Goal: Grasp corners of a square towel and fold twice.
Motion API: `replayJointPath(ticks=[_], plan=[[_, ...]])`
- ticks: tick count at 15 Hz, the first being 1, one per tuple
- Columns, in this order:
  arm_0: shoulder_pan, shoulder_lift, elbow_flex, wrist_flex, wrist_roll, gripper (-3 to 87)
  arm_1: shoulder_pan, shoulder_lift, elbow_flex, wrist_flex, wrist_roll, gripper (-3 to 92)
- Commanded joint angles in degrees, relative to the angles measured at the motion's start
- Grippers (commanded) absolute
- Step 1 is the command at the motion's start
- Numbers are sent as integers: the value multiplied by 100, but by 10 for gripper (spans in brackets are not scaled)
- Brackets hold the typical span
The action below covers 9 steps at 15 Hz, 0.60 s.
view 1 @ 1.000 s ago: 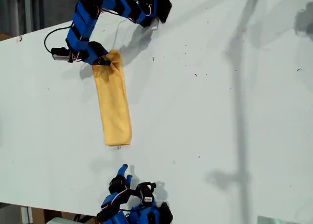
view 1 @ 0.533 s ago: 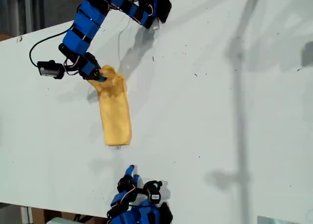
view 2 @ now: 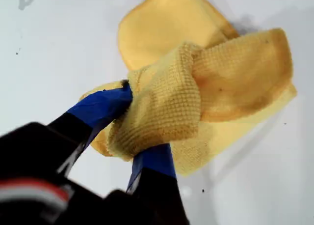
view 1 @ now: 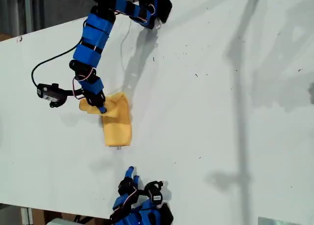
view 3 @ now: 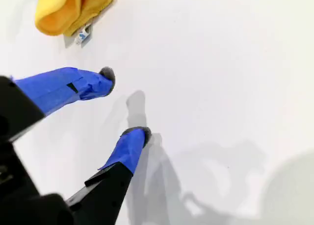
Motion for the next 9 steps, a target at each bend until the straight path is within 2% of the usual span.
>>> replayJointPath(ticks=[1,7,8,9], plan=[[-88,369,44,185,-70,188,-360,-431,-870,-633,-26,-1],[-97,826,193,378,-53,186,-439,-1529,-1556,-1477,167,-1],[-97,835,193,378,-53,185,-378,-1600,-1556,-1503,185,34],[-97,844,193,387,-53,185,-334,-1670,-1556,-1521,255,191]])
